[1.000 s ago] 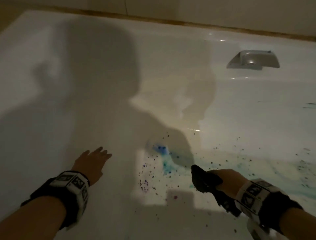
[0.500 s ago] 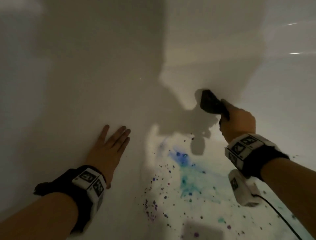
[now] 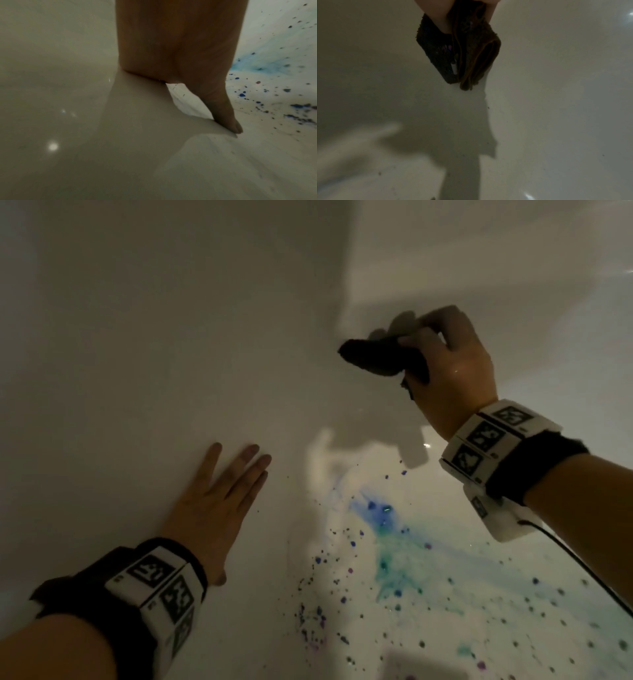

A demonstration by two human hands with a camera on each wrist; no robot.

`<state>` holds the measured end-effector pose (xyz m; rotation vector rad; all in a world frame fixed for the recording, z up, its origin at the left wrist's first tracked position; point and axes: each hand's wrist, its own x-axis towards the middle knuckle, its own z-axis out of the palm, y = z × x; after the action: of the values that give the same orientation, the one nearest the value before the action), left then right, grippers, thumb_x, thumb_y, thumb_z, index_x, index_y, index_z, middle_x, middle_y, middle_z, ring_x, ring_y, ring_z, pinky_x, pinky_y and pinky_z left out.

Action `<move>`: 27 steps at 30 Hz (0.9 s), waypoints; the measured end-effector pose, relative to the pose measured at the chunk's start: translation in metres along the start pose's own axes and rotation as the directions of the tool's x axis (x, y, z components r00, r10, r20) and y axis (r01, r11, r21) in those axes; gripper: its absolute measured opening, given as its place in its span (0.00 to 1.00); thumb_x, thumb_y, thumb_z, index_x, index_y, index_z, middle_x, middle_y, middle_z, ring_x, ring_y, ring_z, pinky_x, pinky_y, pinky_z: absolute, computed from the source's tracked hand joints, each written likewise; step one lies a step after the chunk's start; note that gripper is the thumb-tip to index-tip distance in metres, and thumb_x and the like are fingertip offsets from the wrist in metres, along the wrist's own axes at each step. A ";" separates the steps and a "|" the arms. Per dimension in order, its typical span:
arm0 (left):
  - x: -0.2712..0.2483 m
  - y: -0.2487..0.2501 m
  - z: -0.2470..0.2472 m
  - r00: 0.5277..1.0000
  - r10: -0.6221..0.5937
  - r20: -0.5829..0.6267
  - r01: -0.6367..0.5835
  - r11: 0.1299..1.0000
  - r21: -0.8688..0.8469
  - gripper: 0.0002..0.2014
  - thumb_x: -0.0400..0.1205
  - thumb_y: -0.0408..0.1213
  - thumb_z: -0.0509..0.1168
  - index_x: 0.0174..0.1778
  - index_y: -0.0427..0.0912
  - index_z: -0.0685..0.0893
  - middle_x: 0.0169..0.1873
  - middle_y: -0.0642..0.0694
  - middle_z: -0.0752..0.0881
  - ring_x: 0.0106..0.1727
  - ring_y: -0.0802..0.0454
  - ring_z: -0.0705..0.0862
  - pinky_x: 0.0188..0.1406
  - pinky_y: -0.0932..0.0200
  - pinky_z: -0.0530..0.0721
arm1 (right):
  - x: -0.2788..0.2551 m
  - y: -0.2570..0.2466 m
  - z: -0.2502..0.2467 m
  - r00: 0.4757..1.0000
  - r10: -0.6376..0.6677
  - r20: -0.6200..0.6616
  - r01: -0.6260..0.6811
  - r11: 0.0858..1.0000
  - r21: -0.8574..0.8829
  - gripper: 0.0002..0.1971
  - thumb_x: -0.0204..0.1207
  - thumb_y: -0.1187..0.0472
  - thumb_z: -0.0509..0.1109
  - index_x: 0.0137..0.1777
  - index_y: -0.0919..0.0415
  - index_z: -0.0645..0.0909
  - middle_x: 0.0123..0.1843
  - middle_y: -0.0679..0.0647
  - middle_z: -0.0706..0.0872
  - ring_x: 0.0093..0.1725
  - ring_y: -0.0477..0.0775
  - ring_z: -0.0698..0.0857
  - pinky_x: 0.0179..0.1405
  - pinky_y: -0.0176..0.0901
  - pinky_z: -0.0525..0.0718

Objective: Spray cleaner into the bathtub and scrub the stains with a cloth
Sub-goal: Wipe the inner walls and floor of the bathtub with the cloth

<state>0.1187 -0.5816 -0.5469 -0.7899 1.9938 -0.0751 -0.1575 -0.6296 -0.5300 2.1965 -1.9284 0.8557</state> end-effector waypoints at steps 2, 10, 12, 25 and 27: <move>0.001 0.001 0.001 1.000 0.003 0.006 -0.003 1.000 -0.008 0.66 0.69 0.67 0.66 0.67 0.30 0.17 0.65 0.31 0.13 0.62 0.30 0.12 0.55 0.26 0.14 | -0.004 0.001 0.012 0.989 -0.013 0.144 0.026 0.995 -0.092 0.11 0.73 0.66 0.65 0.51 0.72 0.82 0.53 0.70 0.82 0.46 0.71 0.83 0.35 0.54 0.86; 0.003 0.002 0.003 1.000 -0.007 -0.004 0.007 1.000 0.006 0.65 0.71 0.63 0.66 0.68 0.30 0.18 0.66 0.32 0.13 0.67 0.30 0.14 0.56 0.25 0.16 | -0.043 -0.007 0.066 0.610 0.308 0.730 -0.058 0.936 -0.347 0.27 0.83 0.42 0.49 0.71 0.62 0.69 0.71 0.62 0.68 0.67 0.64 0.70 0.56 0.53 0.78; 0.003 0.003 0.002 1.000 -0.011 -0.007 0.011 1.000 0.014 0.61 0.74 0.60 0.64 0.70 0.30 0.19 0.67 0.32 0.14 0.69 0.30 0.15 0.56 0.25 0.17 | -0.056 -0.021 0.072 0.576 0.351 0.738 -0.074 0.922 -0.381 0.26 0.83 0.43 0.50 0.70 0.61 0.69 0.70 0.61 0.68 0.66 0.63 0.71 0.56 0.52 0.79; 0.003 0.003 -0.001 1.000 0.007 -0.008 -0.007 1.000 0.022 0.54 0.80 0.53 0.60 0.72 0.30 0.21 0.69 0.32 0.16 0.69 0.30 0.16 0.61 0.27 0.20 | -0.054 -0.042 0.037 0.874 0.256 0.413 -0.217 0.966 -0.138 0.15 0.66 0.65 0.75 0.53 0.64 0.82 0.50 0.62 0.81 0.48 0.66 0.82 0.38 0.50 0.83; 0.003 0.003 0.000 1.000 0.015 -0.018 -0.014 1.000 0.018 0.54 0.80 0.53 0.61 0.73 0.30 0.22 0.69 0.32 0.16 0.70 0.30 0.17 0.61 0.27 0.19 | -0.031 -0.026 0.032 0.936 0.190 0.297 -0.138 0.973 -0.187 0.20 0.53 0.74 0.78 0.48 0.70 0.82 0.48 0.68 0.83 0.45 0.70 0.83 0.30 0.50 0.82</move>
<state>0.1160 -0.5812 -0.5504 -0.7656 2.0130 -0.0920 -0.1233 -0.6109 -0.5640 2.2051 -2.2588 0.3604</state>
